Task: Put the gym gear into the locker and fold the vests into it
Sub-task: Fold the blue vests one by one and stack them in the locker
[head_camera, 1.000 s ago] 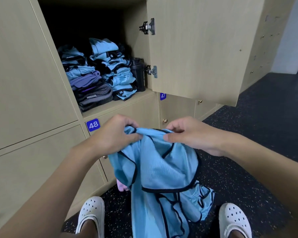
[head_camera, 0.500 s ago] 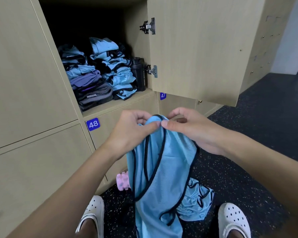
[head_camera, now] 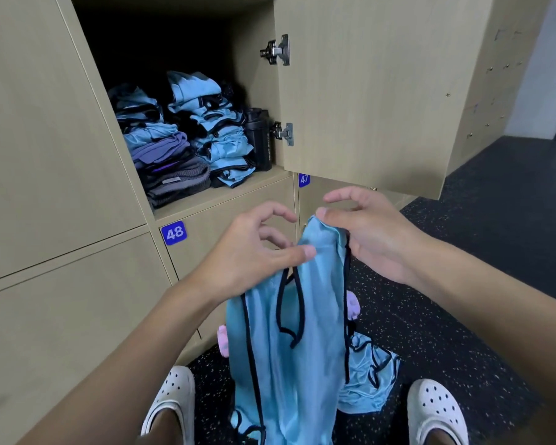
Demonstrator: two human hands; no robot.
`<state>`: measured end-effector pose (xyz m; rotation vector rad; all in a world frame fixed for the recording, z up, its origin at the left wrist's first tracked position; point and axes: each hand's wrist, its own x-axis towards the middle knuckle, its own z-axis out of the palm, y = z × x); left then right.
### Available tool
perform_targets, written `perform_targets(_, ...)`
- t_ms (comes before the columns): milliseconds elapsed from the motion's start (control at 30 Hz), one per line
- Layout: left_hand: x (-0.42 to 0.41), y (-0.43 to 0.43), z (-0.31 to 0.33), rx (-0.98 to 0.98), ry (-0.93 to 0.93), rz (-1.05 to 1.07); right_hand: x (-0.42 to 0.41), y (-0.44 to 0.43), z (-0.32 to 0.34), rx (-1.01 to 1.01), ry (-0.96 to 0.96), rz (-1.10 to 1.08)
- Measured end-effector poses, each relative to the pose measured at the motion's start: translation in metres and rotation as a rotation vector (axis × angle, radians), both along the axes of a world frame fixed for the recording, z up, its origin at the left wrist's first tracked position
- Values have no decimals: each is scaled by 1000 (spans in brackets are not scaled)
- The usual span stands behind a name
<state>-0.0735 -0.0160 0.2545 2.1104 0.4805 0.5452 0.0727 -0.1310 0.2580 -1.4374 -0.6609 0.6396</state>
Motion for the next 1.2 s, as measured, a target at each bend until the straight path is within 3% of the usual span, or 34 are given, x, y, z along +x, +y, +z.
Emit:
perform_targets(167,4,-3,-3,18,-66,13,-1,-1,3,72,95,21)
perform_targets(367,0,10,4,92,-188,116,3,-5,3,-54,60,165)
perform_targets(467,-3,13,7,159,-170,118,5,-5,4,-30,18,92)
perform_targets(567,-3,13,7,198,-148,107,6,-3,0,-105,-180,24)
perform_targets(767,-3,14,8,237,-189,105,-1,-2,-5,-242,-435,207)
perform_targets(900,-6,19,12,252,-107,73,-2,-3,-6,-269,-662,145)
perform_targets(1033,-12,24,12,282,71,-31,-3,-4,-5,-234,-729,84)
perform_targets(1200,-11,28,10,372,48,156,-3,-5,-3,-189,-695,101)
